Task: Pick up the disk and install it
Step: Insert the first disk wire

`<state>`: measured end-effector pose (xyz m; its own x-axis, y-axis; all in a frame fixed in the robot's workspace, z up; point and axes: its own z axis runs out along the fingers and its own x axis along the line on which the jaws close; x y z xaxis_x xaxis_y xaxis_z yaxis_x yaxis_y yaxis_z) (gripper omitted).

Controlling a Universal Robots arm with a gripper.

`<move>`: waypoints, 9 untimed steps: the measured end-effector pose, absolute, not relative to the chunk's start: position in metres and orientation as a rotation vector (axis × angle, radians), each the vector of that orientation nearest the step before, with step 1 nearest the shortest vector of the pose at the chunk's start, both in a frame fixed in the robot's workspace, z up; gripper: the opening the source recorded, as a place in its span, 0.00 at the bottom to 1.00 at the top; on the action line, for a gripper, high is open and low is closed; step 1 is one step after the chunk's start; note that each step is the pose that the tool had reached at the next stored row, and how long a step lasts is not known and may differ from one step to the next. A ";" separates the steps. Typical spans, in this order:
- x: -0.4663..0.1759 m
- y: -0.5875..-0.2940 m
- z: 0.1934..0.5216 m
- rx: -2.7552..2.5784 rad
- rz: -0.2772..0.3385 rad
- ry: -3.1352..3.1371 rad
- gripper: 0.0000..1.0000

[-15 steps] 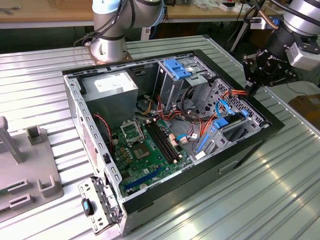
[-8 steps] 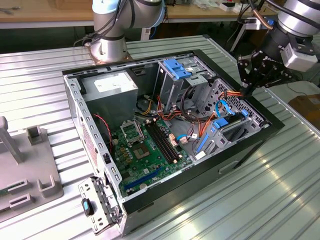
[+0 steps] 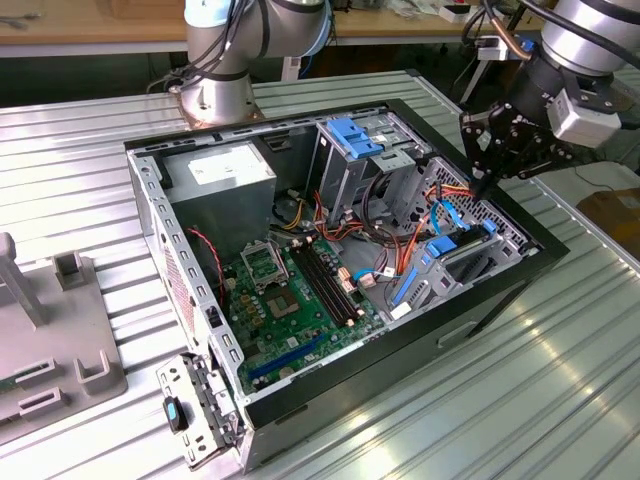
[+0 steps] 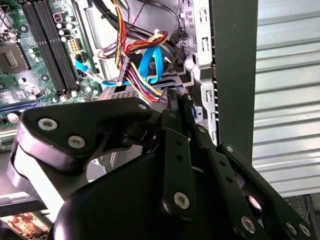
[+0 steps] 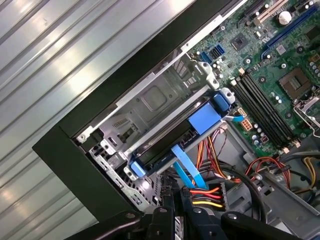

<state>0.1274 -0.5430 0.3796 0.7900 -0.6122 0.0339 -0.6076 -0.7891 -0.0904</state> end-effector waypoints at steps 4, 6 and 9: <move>0.127 -0.543 0.379 -2.867 -0.098 1.091 0.16; 0.127 -0.543 0.379 -2.831 -0.102 1.186 0.16; 0.127 -0.543 0.379 -2.808 -0.104 1.243 0.16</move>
<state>0.1274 -0.5429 0.3789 0.6710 -0.7407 0.0340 -0.7360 -0.6709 -0.0903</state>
